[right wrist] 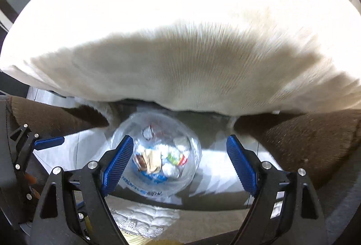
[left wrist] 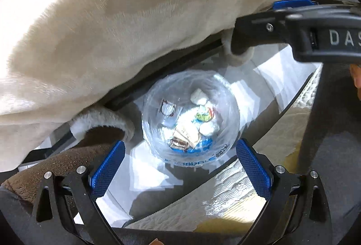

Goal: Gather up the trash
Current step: 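Raise both tools back above the bed toward the remaining trash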

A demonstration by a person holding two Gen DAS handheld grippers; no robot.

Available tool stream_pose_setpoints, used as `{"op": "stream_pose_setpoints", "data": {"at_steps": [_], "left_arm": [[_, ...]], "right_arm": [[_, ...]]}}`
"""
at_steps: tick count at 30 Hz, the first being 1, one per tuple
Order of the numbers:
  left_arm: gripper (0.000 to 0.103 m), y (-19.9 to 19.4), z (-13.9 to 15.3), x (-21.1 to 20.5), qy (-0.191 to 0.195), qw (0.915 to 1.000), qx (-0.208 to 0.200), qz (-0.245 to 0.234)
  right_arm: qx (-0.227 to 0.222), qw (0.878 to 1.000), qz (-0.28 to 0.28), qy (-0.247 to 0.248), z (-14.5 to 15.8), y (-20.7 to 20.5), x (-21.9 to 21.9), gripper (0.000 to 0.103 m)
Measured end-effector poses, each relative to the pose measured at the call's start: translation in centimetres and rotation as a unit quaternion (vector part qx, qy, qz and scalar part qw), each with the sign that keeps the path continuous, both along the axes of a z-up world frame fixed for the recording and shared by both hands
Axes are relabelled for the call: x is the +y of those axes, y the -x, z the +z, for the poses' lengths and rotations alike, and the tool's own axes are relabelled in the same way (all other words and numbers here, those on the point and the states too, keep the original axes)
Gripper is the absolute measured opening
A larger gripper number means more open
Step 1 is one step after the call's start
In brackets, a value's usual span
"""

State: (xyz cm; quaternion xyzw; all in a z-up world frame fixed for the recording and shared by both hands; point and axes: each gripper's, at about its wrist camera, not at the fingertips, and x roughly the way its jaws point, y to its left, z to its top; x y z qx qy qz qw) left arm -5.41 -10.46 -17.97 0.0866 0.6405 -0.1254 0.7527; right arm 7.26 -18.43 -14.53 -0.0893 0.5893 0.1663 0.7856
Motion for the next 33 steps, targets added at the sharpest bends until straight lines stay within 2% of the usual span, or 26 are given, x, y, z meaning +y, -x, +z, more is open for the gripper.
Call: {"op": "stream_pose_setpoints", "data": {"at_steps": [4,8,11,13,14,17,23,27,33], "left_arm": [[0.097,0.7,2.5,0.2,-0.002,0.9981,-0.061,0.002],[0.097,0.8,5.2,1.0,0.039,0.9928,-0.112,0.015],[0.097,0.4,6.6,1.8,0.056,0.9881,-0.141,0.024],[0.097,-0.3,7.6,2.3,0.081,0.9842,-0.155,0.028],[0.097,-0.5,8.2,2.5,0.086,0.9817,-0.167,0.029],[0.097,-1.4,9.5,2.8,0.067,0.9745,-0.213,0.022],[0.097,-5.3,11.6,4.1,0.085,0.9625,-0.256,0.024],[0.097,-8.6,12.7,6.0,0.117,0.9565,-0.265,0.035],[0.097,-13.0,14.2,7.6,0.117,0.9519,-0.280,0.042]], "right_arm": [[-0.071,0.997,-0.003,-0.011,3.3,0.8,-0.7,0.083],[-0.126,0.992,-0.004,-0.028,6.3,1.2,-1.6,0.083],[-0.143,0.989,-0.004,-0.049,7.8,0.5,-2.1,0.083],[-0.157,0.986,-0.003,-0.047,8.7,-0.2,-2.1,0.083],[-0.163,0.986,-0.002,-0.047,9.1,-0.7,-2.1,0.083],[-0.175,0.983,0.001,-0.054,10.5,-2.4,-2.3,0.083],[-0.186,0.980,0.011,-0.066,11.5,-7.1,-1.8,0.083],[-0.196,0.978,0.018,-0.072,11.6,-10.6,-1.1,0.083],[-0.196,0.976,0.021,-0.094,11.7,-15.6,-0.5,0.083]]}}
